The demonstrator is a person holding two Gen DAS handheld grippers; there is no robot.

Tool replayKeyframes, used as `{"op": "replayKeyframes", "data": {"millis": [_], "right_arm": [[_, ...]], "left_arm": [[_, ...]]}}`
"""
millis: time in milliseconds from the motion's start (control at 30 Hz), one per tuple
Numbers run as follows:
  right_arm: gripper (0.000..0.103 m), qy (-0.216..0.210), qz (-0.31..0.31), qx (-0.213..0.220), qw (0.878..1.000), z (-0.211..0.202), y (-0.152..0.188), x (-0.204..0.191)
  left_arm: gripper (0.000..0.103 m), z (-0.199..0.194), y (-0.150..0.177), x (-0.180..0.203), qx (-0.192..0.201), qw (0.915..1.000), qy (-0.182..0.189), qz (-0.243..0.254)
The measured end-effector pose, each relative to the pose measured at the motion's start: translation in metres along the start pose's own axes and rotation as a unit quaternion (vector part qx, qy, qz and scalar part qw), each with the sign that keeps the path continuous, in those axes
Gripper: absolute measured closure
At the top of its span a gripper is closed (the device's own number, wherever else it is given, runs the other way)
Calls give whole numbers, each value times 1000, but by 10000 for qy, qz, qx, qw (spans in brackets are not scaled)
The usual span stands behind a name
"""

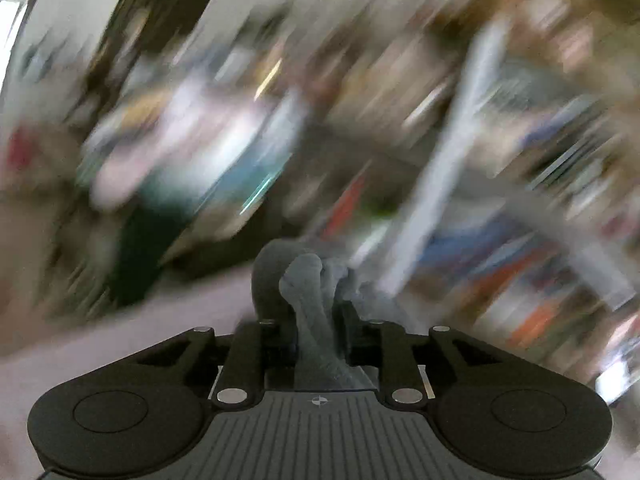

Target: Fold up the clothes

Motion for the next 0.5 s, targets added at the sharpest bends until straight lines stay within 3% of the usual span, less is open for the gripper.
{"op": "replayKeyframes", "data": {"millis": [33, 100, 133, 167, 333, 433, 500], "right_arm": [[74, -13, -4, 3, 10000, 2, -2, -1], [73, -8, -45, -9, 10000, 4, -4, -2], [73, 3, -59, -13, 10000, 4, -5, -2], [72, 13, -71, -18, 10000, 5, -5, -3], [66, -33, 85, -7, 10000, 3, -4, -2], [56, -49, 138, 60, 9999, 2, -10, -4], [50, 4, 164, 167, 9997, 1, -18, -6]], "left_arm": [[77, 7, 7, -11, -378, 9990, -179, -168], [55, 10, 16, -24, -758, 9964, -179, -335], [32, 7, 17, -28, -726, 9966, -140, -371], [26, 1, 17, -33, -566, 9975, -180, -382], [30, -30, -2, -34, 404, 9972, -541, -325], [29, -37, -6, -9, 679, 9972, 298, -33], [28, -26, -2, 11, 462, 9953, 854, 66]]}}
Point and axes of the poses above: each gripper's, at about its wrist camera, not at the fingertips, and z roughly the way its jaws point, x to its right, y to its underside, the point moved 2 cm from there along z, roughly the way its jaws point, and after that the axes turned 6 degrees about y, right-handed, at the moved point
